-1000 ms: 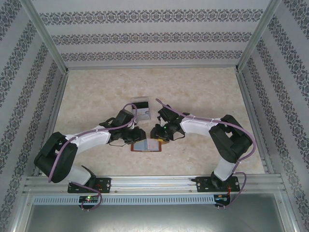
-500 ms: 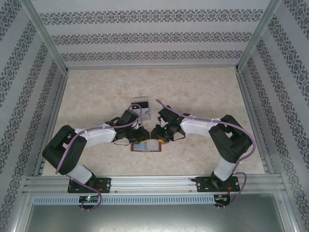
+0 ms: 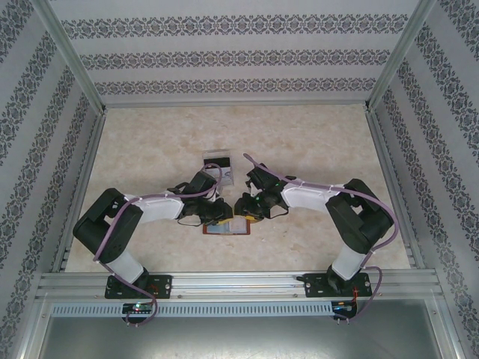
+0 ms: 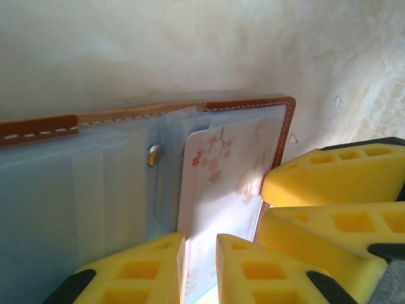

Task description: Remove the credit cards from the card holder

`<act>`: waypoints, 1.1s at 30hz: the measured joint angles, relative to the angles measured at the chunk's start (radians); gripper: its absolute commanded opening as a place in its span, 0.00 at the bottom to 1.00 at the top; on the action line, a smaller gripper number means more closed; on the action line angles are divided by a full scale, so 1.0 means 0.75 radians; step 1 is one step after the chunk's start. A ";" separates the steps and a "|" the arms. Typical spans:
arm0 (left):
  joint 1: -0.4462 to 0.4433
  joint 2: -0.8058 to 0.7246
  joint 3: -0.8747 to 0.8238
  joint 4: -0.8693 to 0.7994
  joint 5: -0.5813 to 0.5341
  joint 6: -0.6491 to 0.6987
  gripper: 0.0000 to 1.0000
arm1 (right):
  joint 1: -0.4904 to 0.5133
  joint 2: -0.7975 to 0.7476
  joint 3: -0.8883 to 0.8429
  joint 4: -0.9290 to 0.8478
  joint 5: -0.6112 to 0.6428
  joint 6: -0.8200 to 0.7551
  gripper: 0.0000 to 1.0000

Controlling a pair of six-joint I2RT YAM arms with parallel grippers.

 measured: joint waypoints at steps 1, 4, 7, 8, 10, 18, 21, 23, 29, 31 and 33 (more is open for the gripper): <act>-0.001 0.000 0.005 -0.009 -0.004 0.008 0.21 | 0.000 -0.006 -0.003 -0.001 0.001 0.001 0.42; -0.002 0.000 0.019 -0.040 -0.020 0.028 0.21 | 0.000 -0.026 -0.012 -0.002 0.005 0.002 0.43; -0.002 0.000 0.029 -0.067 -0.035 0.052 0.21 | 0.000 -0.043 -0.016 -0.004 0.010 0.002 0.43; -0.002 0.000 0.033 -0.077 -0.039 0.060 0.21 | 0.000 -0.045 -0.016 -0.003 0.011 0.002 0.42; -0.002 -0.001 0.042 -0.097 -0.049 0.072 0.21 | 0.000 -0.045 -0.016 -0.004 0.011 0.002 0.42; -0.002 -0.004 0.060 -0.145 -0.064 0.102 0.21 | 0.000 -0.053 -0.017 -0.005 0.014 0.006 0.42; -0.002 -0.016 0.060 -0.163 -0.068 0.113 0.22 | 0.000 -0.062 -0.017 -0.009 0.015 0.005 0.42; -0.002 -0.026 0.060 -0.174 -0.069 0.114 0.22 | 0.000 -0.072 -0.017 -0.018 0.023 0.005 0.41; -0.002 -0.038 0.060 -0.178 -0.069 0.115 0.22 | 0.000 -0.117 -0.017 -0.038 0.036 0.005 0.41; -0.002 -0.038 0.060 -0.179 -0.069 0.119 0.22 | 0.000 -0.119 -0.017 -0.040 0.036 0.005 0.41; -0.002 -0.038 0.060 -0.179 -0.069 0.119 0.22 | 0.000 -0.119 -0.017 -0.040 0.036 0.005 0.39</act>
